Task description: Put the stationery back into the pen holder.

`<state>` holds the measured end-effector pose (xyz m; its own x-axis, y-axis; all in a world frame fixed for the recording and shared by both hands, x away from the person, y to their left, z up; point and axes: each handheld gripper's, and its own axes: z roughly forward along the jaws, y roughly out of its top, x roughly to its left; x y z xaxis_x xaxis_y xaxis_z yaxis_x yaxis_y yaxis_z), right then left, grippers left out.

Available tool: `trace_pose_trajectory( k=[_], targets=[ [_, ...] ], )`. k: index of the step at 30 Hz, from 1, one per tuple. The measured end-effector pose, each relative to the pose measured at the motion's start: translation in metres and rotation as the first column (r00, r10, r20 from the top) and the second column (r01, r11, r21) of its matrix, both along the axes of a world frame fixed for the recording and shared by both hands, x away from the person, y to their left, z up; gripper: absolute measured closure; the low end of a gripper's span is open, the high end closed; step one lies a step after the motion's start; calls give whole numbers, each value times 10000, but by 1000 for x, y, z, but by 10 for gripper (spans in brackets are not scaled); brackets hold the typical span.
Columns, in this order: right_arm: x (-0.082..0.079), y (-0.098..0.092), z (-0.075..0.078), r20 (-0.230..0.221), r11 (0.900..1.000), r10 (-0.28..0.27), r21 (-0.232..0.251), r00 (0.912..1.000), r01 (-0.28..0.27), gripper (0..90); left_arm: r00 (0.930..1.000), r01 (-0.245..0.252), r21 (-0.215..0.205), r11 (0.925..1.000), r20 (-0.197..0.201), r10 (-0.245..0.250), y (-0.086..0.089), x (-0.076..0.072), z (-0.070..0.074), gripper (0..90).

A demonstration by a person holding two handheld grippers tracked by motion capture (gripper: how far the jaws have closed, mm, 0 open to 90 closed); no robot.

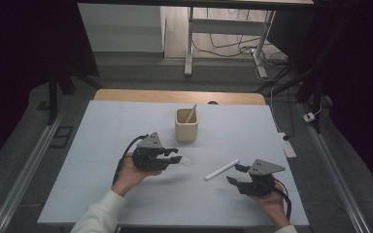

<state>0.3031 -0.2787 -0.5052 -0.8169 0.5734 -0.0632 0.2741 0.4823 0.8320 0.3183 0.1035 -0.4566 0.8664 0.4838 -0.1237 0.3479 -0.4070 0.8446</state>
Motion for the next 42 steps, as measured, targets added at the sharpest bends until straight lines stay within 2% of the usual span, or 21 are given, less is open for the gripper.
trace_pose_trajectory(
  k=[2,9,14,19,21,30,32,35,42],
  targets=[
    [0,-4,-1,-53,9999,-67,-92,10000,67,421,10000,-45,-20,10000,27,45,2,0,1,658],
    [-1,-14,-2,-104,9994,-341,28,9994,342,419,9999,-160,-22,9999,-53,160,8,0,2,658],
    [0,-18,-1,-128,9989,-449,151,9989,451,417,9996,-237,-23,9997,136,238,11,-1,7,658],
    [2,-19,-2,-123,9990,-415,144,9991,417,417,9986,-515,-345,9981,54,517,19,9,18,658],
    [2,-19,-1,-117,9991,-427,1,9990,427,416,9981,-595,-479,9971,112,601,21,13,24,658],
    [4,-20,-2,-118,9982,-597,105,9981,598,415,9934,-1009,-598,9931,484,1038,23,31,53,658],
    [5,-21,-1,-157,9976,-648,230,9978,651,414,9931,-1041,-665,9923,469,1073,24,35,58,658],
    [4,-22,-1,-168,9975,-670,193,9976,674,413,9928,-1107,-843,9903,357,1140,26,42,62,658],
    [4,-23,0,-141,9974,-699,169,9975,701,413,9895,-1345,-1078,9850,392,1394,28,51,72,658]
  ],
)
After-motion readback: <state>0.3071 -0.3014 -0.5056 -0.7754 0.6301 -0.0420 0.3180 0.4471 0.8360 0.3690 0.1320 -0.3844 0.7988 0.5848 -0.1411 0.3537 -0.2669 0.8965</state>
